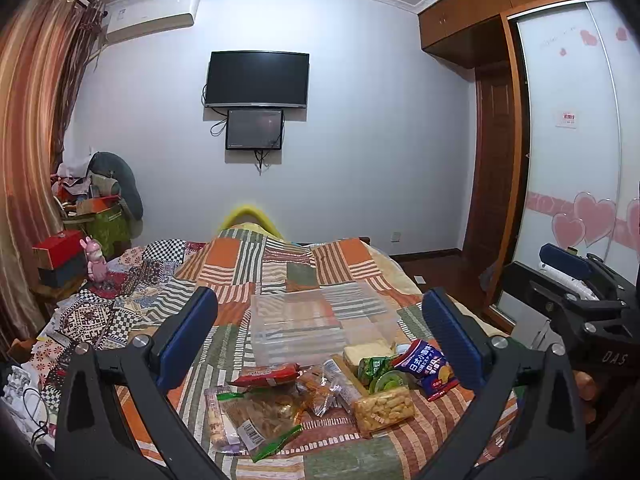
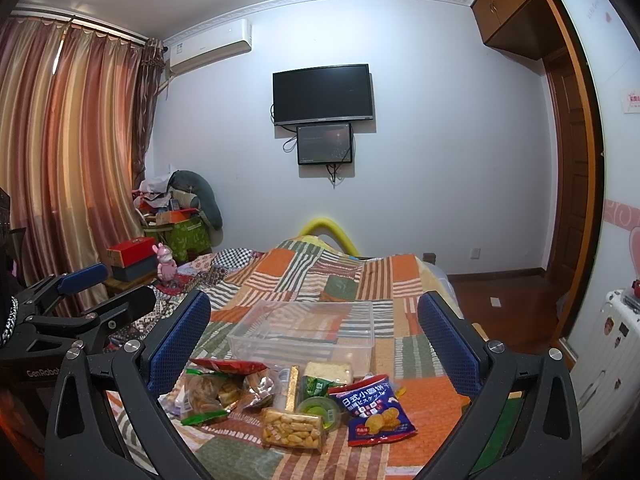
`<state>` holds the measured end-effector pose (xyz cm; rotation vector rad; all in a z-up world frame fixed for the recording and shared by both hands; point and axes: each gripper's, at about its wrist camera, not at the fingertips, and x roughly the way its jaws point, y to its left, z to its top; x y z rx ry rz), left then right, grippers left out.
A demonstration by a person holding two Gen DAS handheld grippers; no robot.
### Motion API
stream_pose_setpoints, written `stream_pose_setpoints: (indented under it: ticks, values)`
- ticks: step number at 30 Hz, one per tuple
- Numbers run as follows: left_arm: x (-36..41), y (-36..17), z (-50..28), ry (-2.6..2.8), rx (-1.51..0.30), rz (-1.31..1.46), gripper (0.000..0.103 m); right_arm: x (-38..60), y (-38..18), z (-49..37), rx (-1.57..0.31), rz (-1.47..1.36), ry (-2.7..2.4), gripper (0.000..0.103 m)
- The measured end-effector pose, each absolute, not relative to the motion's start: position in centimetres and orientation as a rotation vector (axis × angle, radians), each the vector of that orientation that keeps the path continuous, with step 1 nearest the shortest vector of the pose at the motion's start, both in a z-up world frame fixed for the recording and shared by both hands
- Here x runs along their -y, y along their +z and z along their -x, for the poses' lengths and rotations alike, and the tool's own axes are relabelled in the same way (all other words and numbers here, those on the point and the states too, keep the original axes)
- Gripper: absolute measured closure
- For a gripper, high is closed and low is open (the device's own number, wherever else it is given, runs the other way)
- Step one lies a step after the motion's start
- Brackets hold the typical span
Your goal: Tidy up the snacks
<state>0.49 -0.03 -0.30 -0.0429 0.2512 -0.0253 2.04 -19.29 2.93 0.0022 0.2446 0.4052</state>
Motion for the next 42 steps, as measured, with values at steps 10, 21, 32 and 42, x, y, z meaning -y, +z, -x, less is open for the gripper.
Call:
stream_pose_setpoints:
  ticks: [10, 21, 32, 42]
  values:
    - [0.0, -0.3, -0.6, -0.022, -0.250, 0.044, 0.000, 19.2, 3.0, -2.0, -0.242, -0.001, 0.412, 0.000]
    - [-0.3, -0.7, -0.9, -0.022, -0.262, 0.053, 0.000, 19.4, 2.8, -2.1, -0.246, -0.010, 0.432, 0.000]
    - [-2.1, -2.0, -2.1, -0.002, -0.330, 0.044, 0.018, 20.0, 1.3, -3.8, -0.334, -0.002, 0.419, 0.013]
    - [-5.4, -5.2, -4.9, 0.036, -0.514, -0.006, 0.035, 21.2, -1.4, -6.8, -0.498, 0.011, 0.415, 0.040]
